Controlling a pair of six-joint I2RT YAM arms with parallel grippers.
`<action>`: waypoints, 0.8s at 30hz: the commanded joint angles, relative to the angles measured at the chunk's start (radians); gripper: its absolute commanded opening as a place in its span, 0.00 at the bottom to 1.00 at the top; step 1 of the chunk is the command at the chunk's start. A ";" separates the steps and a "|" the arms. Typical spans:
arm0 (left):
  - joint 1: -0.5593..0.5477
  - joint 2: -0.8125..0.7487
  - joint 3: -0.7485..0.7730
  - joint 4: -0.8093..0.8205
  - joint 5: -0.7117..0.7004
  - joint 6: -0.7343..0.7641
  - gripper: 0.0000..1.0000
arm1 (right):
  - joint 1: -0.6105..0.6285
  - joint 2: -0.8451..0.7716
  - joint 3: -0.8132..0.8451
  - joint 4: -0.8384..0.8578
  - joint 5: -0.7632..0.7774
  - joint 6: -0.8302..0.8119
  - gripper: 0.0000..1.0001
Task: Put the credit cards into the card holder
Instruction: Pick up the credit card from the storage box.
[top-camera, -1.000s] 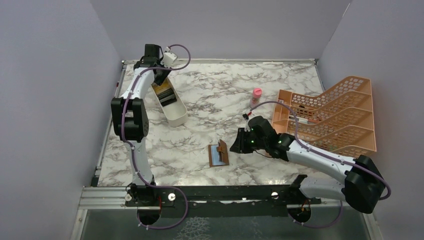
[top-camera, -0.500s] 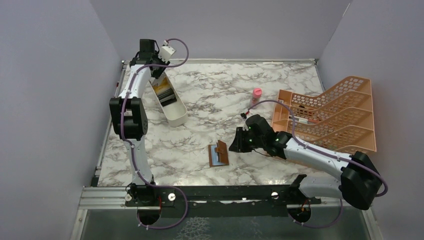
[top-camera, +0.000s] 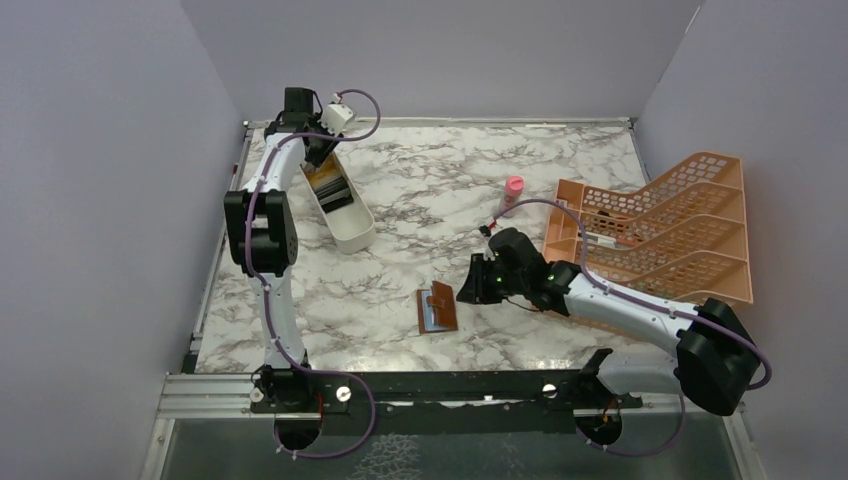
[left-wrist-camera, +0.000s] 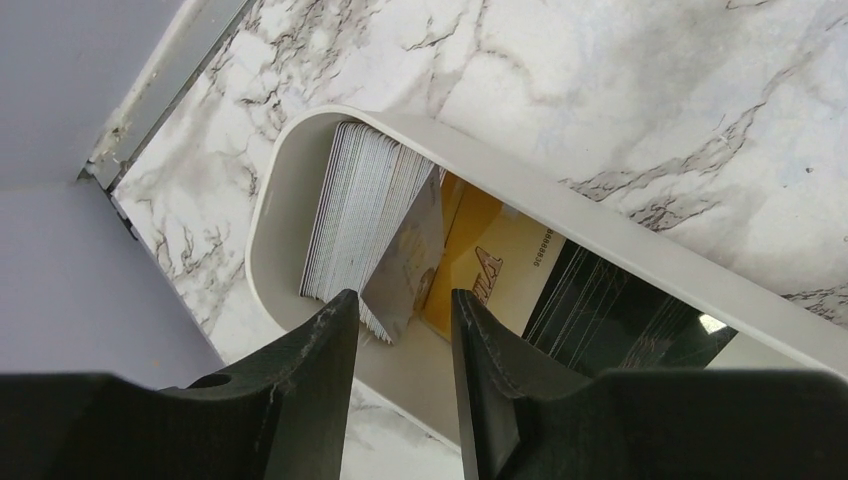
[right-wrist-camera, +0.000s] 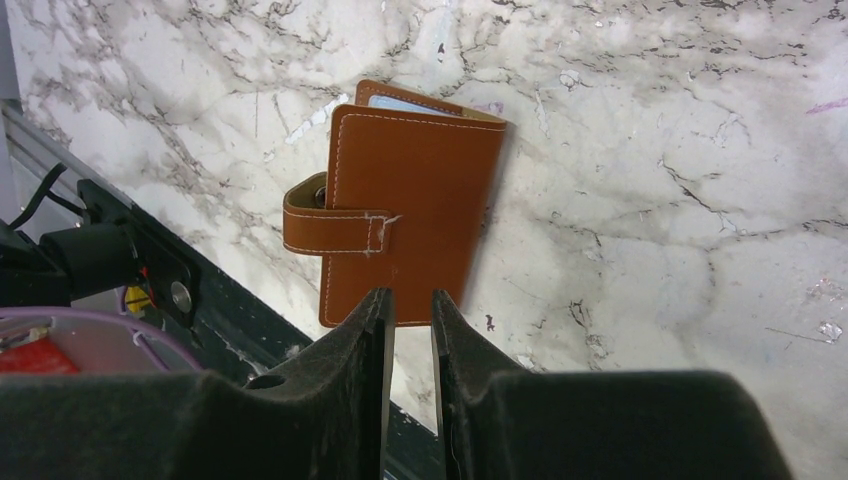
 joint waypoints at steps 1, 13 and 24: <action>0.012 0.032 0.043 0.008 0.053 0.016 0.41 | 0.004 0.009 0.040 0.006 0.005 -0.013 0.25; 0.012 0.013 0.050 0.009 0.055 -0.007 0.00 | 0.004 0.016 0.034 0.015 0.006 -0.006 0.25; 0.009 -0.142 0.053 0.007 0.085 -0.342 0.00 | 0.004 -0.013 0.035 0.004 -0.025 0.037 0.37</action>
